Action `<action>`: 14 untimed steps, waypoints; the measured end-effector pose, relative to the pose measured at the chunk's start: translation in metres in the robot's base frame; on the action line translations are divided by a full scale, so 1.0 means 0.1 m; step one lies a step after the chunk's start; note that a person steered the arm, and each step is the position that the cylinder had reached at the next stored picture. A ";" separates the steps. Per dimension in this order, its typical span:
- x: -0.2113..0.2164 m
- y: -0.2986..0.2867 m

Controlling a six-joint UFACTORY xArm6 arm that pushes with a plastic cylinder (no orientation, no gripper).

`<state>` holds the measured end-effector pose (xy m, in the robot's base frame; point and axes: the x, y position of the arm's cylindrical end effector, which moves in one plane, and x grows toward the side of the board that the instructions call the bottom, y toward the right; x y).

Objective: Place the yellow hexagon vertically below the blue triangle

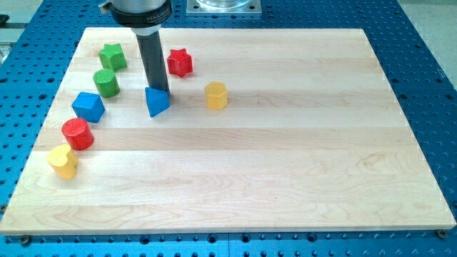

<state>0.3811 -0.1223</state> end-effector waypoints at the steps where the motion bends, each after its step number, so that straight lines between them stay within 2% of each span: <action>1: 0.01 -0.28; 2: 0.14 -0.15; 3: 0.09 0.11; 4: -0.20 0.52; 5: -0.19 1.31; 6: 0.17 1.47; 7: 0.25 1.34; 8: -0.22 1.52; 9: -0.14 1.06; 11: 1.02 0.60; 12: 1.04 1.10; 13: 1.23 1.13; 14: 1.47 0.81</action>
<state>0.5284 -0.0414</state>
